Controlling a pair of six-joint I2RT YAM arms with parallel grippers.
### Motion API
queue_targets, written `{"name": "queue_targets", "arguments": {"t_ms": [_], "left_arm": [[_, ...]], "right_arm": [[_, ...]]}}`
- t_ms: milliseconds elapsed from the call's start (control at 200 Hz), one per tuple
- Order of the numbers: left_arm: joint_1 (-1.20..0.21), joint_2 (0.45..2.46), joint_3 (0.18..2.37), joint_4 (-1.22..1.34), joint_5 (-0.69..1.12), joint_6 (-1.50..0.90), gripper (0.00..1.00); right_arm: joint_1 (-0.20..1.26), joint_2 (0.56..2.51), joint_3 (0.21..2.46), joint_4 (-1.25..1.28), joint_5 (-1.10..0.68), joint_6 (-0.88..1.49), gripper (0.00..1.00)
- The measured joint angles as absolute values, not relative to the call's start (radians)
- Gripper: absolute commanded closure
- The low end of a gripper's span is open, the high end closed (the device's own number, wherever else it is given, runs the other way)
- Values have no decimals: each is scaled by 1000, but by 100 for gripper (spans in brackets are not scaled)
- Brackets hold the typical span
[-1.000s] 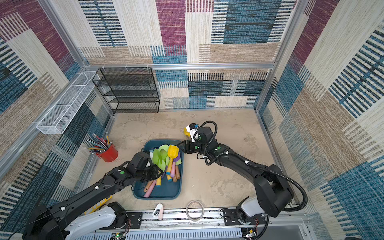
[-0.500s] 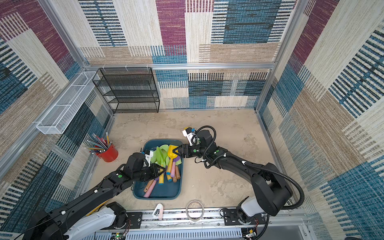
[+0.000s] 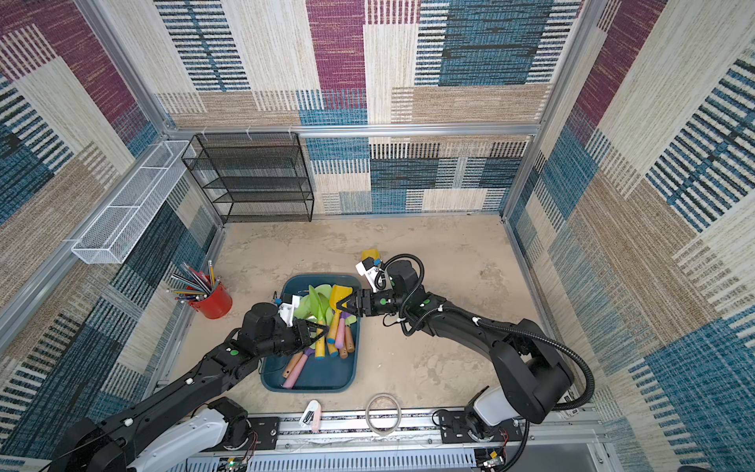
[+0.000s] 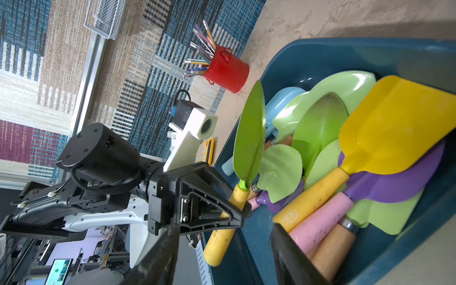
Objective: Take the shovel out of the storage box
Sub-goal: Place the shovel at the center of the board.
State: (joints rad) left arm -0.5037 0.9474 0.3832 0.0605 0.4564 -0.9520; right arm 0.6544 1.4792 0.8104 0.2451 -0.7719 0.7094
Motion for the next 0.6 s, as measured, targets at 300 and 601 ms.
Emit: {"name": "queue_targets", "arguments": {"t_ms": [300,601], "left_arm": [[-472,948,319,229,506,-1015,81],[-449,939,258,392,572,-1094,81]], "right_arm": [[680,1494,758,339,-824,790,38],[694,1554,726,488,-881,875,38]]}}
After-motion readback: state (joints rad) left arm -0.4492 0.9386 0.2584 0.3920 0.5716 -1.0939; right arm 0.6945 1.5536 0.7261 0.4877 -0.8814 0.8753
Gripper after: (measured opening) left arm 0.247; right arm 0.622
